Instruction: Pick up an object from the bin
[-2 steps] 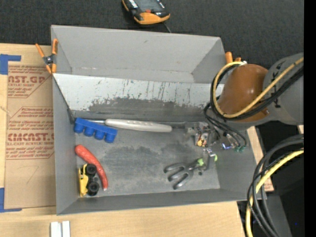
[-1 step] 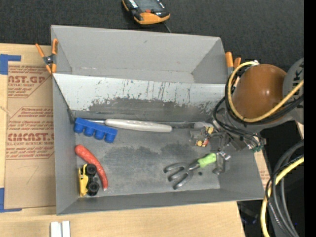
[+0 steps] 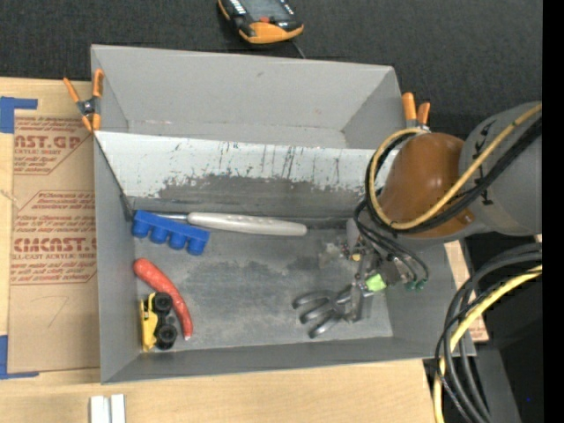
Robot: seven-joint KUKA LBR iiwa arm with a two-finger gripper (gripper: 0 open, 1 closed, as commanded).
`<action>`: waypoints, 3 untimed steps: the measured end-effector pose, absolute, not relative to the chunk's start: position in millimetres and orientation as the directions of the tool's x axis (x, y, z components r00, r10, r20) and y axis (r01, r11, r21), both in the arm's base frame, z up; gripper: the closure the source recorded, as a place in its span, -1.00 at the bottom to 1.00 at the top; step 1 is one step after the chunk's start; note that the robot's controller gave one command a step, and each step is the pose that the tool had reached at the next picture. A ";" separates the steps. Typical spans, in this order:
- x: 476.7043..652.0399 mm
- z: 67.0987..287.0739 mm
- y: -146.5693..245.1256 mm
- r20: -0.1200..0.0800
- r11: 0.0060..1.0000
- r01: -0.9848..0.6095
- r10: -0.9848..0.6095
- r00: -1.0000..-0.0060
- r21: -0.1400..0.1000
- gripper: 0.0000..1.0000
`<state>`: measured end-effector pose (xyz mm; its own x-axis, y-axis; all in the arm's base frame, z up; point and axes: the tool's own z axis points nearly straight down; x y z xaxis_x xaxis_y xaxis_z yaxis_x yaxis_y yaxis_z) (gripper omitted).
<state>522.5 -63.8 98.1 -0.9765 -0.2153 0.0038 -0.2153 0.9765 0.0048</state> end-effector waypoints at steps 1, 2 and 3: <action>511.3 69.2 -59.1 -0.010 0.852 -0.523 -0.523 -0.852 -0.008 -1.00; 498.7 69.2 -54.3 0.003 0.985 -0.173 -0.173 -0.985 0.004 1.00; 498.8 69.3 -54.2 0.002 0.985 -0.173 -0.173 -0.985 0.003 1.00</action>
Offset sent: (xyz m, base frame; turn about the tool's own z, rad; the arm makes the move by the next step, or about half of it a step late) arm -0.0235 0.0083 -0.0281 0.0439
